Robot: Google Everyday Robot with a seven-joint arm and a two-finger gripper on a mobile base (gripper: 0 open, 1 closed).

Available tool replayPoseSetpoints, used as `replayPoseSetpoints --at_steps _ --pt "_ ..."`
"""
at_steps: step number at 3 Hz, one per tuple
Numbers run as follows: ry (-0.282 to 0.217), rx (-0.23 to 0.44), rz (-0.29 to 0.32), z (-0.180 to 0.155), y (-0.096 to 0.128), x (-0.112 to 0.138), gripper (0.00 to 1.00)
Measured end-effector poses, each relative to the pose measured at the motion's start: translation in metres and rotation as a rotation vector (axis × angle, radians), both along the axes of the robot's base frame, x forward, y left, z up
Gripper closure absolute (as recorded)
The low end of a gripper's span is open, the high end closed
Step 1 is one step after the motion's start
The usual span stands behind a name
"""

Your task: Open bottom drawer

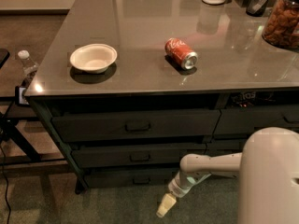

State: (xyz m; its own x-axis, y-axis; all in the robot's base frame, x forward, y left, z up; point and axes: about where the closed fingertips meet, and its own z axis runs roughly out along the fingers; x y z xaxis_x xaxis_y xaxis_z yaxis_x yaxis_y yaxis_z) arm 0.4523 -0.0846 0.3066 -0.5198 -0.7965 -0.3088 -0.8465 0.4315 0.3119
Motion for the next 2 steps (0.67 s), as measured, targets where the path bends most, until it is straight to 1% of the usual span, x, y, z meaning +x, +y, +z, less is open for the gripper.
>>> replayPoseSetpoints --at_steps 1,2 --pt "0.002 0.006 -0.010 -0.0089 0.0014 0.0055 0.00" --pt "0.020 0.036 -0.018 -0.0163 0.0050 0.0062 0.00"
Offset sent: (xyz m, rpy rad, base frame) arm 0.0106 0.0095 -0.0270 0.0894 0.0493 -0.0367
